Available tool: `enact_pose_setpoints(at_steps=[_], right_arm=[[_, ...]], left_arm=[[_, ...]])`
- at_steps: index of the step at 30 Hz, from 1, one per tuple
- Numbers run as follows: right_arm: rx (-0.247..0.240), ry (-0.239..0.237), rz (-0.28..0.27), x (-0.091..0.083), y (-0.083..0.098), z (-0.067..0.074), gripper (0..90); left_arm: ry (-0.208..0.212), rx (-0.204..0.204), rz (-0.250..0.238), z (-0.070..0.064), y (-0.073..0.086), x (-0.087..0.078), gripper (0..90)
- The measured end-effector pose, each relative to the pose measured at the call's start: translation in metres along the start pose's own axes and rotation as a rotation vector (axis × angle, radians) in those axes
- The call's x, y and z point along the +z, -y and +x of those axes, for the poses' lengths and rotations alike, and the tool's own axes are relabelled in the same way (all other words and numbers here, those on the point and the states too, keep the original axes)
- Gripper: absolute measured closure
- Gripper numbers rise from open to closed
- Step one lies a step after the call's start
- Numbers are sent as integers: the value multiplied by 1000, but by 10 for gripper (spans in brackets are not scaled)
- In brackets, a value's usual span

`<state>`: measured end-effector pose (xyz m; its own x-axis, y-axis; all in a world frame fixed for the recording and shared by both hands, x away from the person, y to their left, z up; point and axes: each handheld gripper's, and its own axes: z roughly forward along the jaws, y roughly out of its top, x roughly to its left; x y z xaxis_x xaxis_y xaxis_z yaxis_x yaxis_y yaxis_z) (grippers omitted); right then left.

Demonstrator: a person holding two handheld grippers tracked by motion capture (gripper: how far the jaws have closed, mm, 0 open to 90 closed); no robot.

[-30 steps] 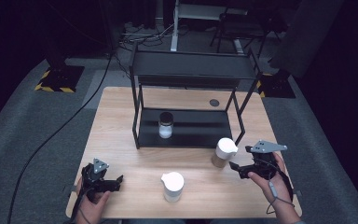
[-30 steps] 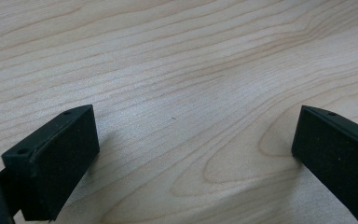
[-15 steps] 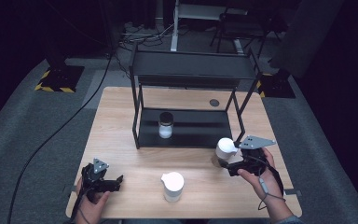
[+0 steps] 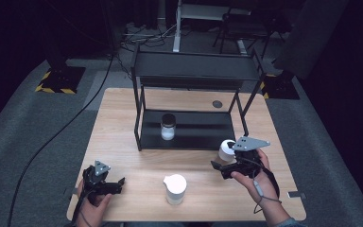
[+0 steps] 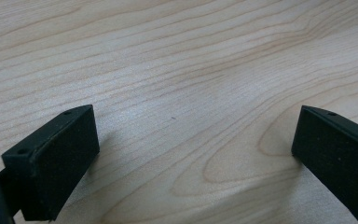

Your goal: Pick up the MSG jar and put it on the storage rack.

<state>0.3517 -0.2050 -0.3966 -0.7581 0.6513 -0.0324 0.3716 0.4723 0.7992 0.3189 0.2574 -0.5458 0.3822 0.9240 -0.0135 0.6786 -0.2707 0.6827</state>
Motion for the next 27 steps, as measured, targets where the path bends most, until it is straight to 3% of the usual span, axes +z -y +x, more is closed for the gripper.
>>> enact_pose_setpoints(at_steps=[27], right_arm=[[-19,-3,-6,12,-14,38,66]], left_arm=[[1,-1,0,0,0,0,2]])
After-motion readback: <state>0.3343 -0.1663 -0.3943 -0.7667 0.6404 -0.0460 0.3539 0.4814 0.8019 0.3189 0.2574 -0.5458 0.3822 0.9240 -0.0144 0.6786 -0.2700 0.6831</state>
